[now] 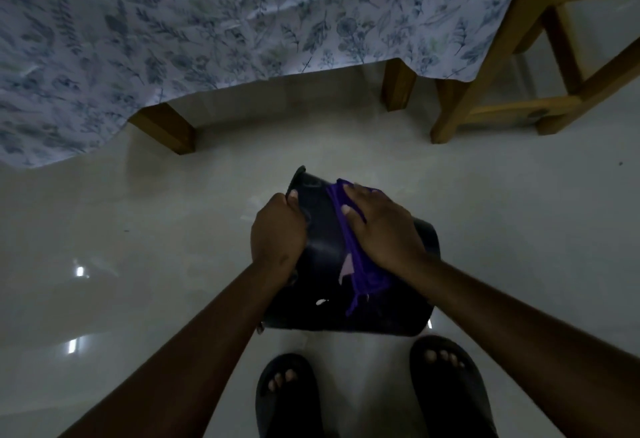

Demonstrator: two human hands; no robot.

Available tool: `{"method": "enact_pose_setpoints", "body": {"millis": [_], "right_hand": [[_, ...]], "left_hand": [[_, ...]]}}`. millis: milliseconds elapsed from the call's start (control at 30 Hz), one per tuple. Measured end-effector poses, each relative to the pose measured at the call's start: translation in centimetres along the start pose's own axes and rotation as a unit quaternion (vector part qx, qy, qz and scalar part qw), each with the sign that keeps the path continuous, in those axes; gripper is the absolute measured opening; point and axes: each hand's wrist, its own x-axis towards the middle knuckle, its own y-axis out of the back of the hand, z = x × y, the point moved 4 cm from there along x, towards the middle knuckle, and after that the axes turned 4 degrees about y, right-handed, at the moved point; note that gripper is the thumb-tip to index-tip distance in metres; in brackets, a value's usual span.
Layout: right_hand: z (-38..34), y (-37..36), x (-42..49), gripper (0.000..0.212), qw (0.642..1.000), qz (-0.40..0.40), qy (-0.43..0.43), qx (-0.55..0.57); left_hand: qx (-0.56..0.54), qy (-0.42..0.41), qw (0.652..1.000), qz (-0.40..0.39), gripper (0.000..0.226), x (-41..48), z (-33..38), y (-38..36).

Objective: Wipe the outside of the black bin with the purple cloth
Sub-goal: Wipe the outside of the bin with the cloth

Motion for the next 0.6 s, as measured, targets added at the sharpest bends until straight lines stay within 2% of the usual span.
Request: {"method": "enact_pose_setpoints", "body": {"millis": [100, 200, 300, 367, 500, 533, 600], "right_hand": [[0.1, -0.7, -1.5, 0.055, 1.0, 0.011, 0.0, -0.005], [-2.9, -2.1, -7.1, 0.055, 0.995, 0.02, 0.076, -0.066], [-3.2, -1.9, -7.1, 0.055, 0.993, 0.017, 0.107, -0.053], [-2.2, -0.9, -4.0, 0.056, 0.997, 0.025, 0.072, -0.032], [0.9, -0.4, 0.9, 0.052, 0.997, -0.031, -0.034, 0.064], [0.6, -0.6, 0.1, 0.053, 0.998, -0.02, -0.035, 0.046], [-1.6, -1.5, -3.3, 0.057, 1.0, 0.012, 0.019, -0.02]], "left_hand": [[0.006, 0.003, 1.0, 0.001, 0.044, -0.4, -0.3, 0.1], [0.016, 0.001, 1.0, 0.008, 0.04, -0.2, -0.6, 0.1], [0.011, -0.011, 1.0, 0.012, 0.039, -0.2, -0.6, -0.1], [0.004, -0.018, 1.0, 0.017, 0.041, -0.3, -0.5, -0.1], [0.006, -0.011, 1.0, 0.021, 0.04, -0.8, -0.7, 0.2], [0.011, -0.009, 1.0, 0.023, 0.041, -0.9, -1.0, 0.3], [0.022, -0.003, 0.999, 0.031, 0.043, -0.9, -1.6, 0.2]]}}
